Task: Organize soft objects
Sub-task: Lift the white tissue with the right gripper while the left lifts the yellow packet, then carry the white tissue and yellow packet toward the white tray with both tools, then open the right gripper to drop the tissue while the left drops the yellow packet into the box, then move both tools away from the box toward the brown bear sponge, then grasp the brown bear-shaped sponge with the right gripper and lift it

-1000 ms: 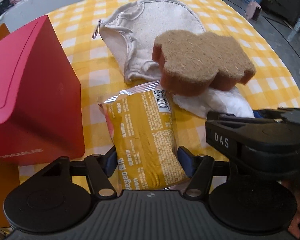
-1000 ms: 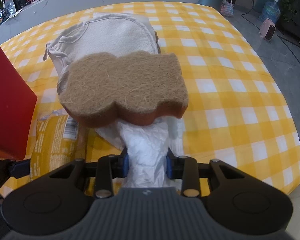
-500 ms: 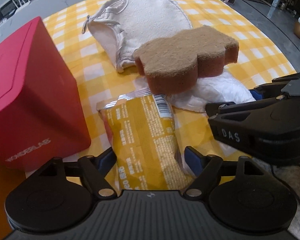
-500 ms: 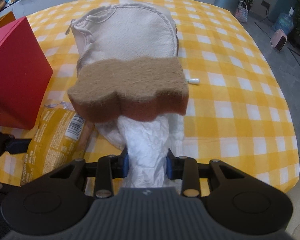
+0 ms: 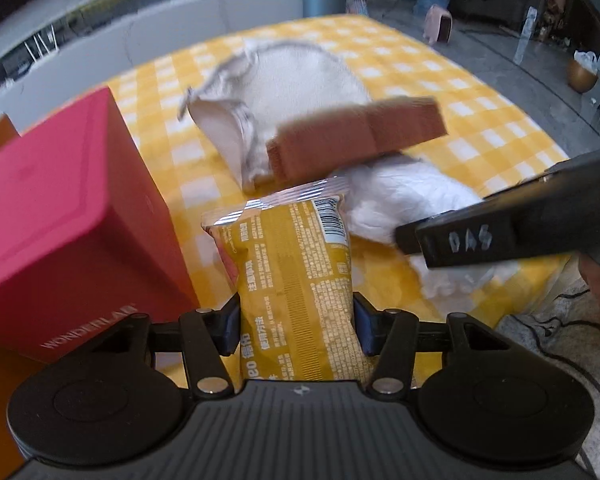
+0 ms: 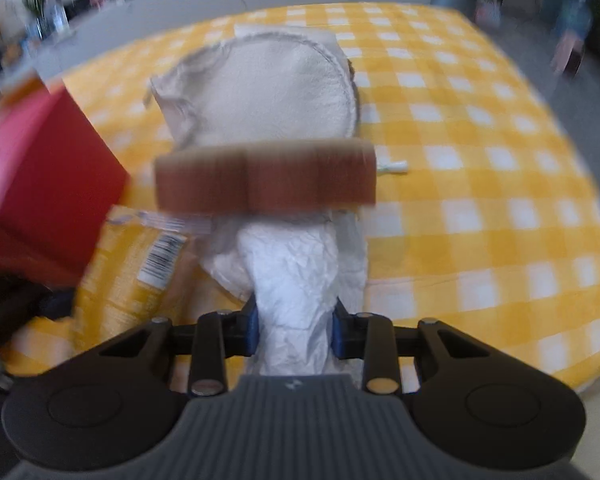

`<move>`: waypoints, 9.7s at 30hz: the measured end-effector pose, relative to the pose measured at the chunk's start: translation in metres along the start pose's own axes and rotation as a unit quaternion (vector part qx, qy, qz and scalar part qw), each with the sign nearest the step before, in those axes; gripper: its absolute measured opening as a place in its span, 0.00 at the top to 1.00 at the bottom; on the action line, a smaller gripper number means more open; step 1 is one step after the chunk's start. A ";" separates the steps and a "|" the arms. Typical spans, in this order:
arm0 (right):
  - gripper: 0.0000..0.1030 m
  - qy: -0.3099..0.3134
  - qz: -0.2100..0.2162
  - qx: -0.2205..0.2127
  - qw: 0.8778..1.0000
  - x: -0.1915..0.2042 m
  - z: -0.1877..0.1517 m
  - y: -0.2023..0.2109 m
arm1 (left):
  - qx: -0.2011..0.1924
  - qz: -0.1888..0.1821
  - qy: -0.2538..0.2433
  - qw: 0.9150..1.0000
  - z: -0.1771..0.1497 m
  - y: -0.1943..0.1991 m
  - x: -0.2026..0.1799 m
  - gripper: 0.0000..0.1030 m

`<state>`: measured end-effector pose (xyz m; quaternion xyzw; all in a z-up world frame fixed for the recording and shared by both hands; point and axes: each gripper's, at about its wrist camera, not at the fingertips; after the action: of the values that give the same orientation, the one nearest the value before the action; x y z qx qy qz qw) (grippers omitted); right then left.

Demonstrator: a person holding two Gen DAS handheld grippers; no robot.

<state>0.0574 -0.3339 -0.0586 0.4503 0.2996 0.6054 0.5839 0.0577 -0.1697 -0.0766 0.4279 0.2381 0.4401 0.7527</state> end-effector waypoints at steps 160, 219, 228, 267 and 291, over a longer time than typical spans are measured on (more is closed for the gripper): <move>0.05 0.262 0.052 -0.069 0.961 0.315 0.077 0.003 | -0.096 0.157 0.244 0.952 0.007 0.096 0.276 0.41; 0.05 0.202 0.024 -0.190 0.960 0.196 0.042 0.101 | -0.213 0.131 0.148 0.957 0.005 0.165 0.155 0.13; 0.05 0.165 -0.045 -0.205 0.964 0.124 0.045 0.091 | -0.196 0.102 0.097 0.970 0.010 0.136 0.109 0.13; 0.34 0.061 -0.094 -0.078 0.991 0.017 0.061 -0.038 | -0.148 0.055 0.002 0.987 0.027 0.079 0.037 0.13; 0.25 0.131 -0.082 0.023 0.988 0.044 0.020 -0.045 | -0.156 0.058 0.020 0.986 0.026 0.088 0.053 0.13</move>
<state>0.0983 -0.2883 -0.0817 0.3542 0.4228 0.6023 0.5771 0.0633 -0.1132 0.0128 0.3093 0.1563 0.5231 0.7786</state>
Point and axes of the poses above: each gripper's, at about its wrist camera, not at the fingertips, and y roughly against the way its jaws point, x to its left, z to its top, and after that the axes turned 2 degrees about x, right-handed
